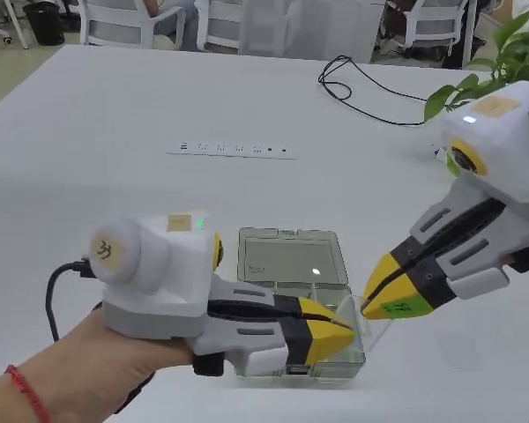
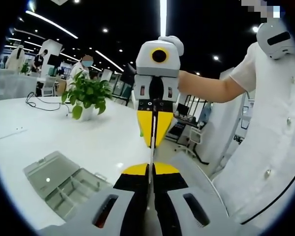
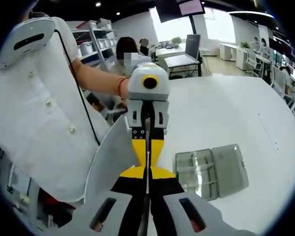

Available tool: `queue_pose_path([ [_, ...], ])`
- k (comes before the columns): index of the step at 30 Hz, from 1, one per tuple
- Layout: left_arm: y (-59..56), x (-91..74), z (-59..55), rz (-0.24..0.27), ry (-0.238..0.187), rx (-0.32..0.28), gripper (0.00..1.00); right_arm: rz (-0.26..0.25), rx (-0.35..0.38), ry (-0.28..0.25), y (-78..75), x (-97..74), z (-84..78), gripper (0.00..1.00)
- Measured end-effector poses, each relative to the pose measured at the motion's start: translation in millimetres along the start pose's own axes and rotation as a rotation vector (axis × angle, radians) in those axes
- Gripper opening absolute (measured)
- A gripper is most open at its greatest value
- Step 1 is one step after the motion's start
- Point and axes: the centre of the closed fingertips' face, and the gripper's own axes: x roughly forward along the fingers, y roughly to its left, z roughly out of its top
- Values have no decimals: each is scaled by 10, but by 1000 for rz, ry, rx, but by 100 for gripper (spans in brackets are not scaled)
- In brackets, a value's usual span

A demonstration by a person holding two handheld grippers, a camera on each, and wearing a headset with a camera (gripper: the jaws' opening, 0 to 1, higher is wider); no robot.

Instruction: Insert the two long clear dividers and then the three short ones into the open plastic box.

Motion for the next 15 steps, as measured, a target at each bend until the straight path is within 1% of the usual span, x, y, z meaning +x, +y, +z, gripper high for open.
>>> queue_pose_path([
  [6,85,-102,-8,40,-2,-5,2,-29,5,-6,-64,-41,-8,3],
  [10,140,-183,2,68,-13,-5,6,-49,8,-9,-107,-59,-9,3],
  [12,180,-233,-12,87,-10,-3,8,-59,12,-11,-143,-68,-16,3],
  [15,248,-322,-16,120,-15,-6,12,-79,16,-13,-224,-86,-26,3],
])
